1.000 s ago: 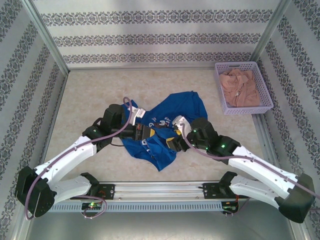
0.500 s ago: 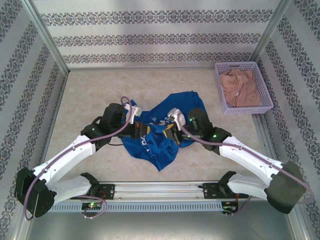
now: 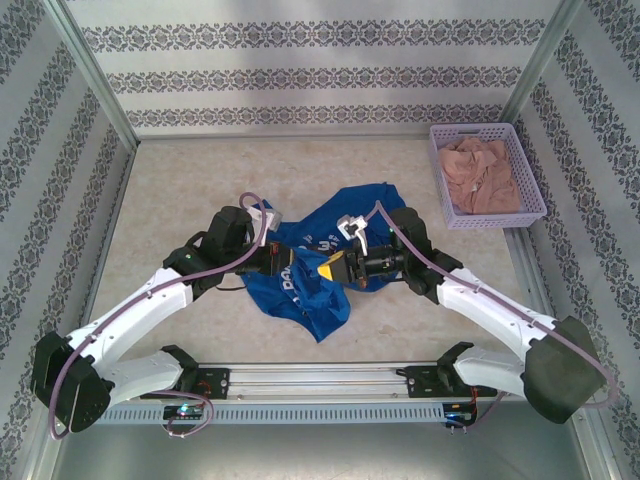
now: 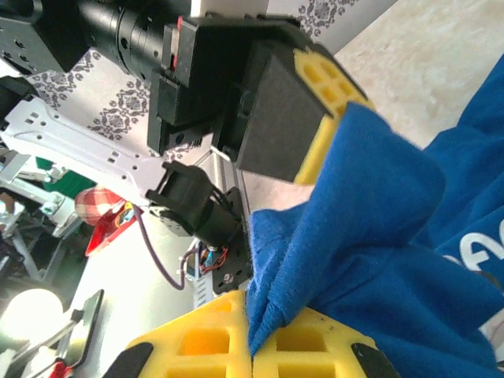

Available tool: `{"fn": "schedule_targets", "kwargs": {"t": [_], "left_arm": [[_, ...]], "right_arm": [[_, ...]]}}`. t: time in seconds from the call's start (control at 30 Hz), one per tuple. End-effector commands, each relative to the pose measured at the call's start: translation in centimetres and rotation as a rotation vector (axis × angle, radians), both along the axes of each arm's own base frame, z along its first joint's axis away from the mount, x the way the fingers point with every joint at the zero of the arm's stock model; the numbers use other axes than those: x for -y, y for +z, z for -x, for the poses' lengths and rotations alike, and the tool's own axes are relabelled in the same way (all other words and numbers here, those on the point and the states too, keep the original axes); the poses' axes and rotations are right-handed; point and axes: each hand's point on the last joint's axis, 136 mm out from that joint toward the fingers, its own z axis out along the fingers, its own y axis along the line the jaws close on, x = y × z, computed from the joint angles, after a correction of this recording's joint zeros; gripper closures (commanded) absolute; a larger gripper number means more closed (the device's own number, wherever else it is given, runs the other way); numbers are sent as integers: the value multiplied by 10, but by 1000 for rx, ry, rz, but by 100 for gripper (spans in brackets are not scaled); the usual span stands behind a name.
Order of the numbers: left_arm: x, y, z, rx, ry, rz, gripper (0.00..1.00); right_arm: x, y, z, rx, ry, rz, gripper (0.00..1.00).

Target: Fold the inside-out t-shirt

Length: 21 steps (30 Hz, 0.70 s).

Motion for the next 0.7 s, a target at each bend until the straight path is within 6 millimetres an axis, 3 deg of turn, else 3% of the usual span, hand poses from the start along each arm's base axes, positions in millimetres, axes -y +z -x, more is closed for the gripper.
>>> {"fn": "schedule_targets", "kwargs": {"t": [0.0, 0.13, 0.2, 0.37, 0.53, 0.67], "left_arm": [[-24, -3, -12, 27, 88, -109, 98], [-12, 2, -6, 31, 17, -65, 84], [-8, 9, 0, 50, -16, -25, 72], [-11, 26, 17, 135, -55, 31, 52], [12, 48, 46, 186, -237, 211, 45], [29, 54, 51, 177, -340, 293, 47]], "right_arm": [[-2, 16, 6, 16, 70, -55, 100], [-7, 13, -4, 7, 31, -42, 100], [-8, 9, -14, -2, -23, -24, 100], [-9, 10, -27, -13, -93, -28, 100], [-9, 11, -32, -21, -108, -28, 100], [-9, 11, -31, -22, -105, -29, 100]]}}
